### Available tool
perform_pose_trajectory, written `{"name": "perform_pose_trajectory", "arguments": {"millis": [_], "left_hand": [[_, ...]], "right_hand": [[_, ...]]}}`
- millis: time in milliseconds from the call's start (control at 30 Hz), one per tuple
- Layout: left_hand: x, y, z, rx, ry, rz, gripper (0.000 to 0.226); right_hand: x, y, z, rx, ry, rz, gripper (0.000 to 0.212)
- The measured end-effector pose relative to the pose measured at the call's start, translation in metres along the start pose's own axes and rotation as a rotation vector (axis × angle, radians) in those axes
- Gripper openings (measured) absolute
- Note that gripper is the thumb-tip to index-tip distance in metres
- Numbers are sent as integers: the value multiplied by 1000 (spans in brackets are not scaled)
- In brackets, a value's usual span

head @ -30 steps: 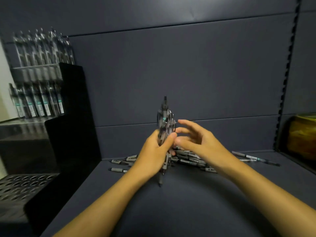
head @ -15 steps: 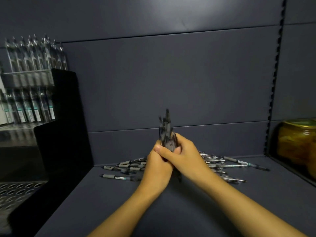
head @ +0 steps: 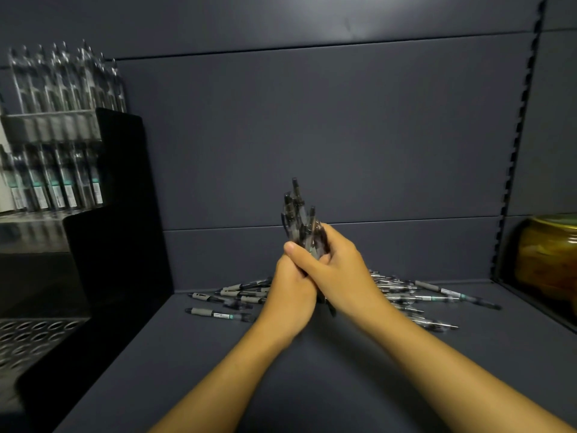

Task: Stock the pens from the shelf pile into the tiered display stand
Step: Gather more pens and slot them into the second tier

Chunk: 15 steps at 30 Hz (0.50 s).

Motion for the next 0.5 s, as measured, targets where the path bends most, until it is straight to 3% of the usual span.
{"name": "perform_pose_trajectory", "arguments": {"millis": [500], "left_hand": [[-4, 18, 27, -52, 123, -92, 31]], "right_hand": [[-15, -19, -24, -23, -119, 48, 24]]}}
Point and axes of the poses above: each hand's wrist, its own x-axis away from the middle knuckle, its own y-axis out of the back of the hand, z = x × y, the point moved 9 cm from there along -x, towards the middle knuckle, and after that the axes turned 11 degrees about -x, right-handed, at the moved point
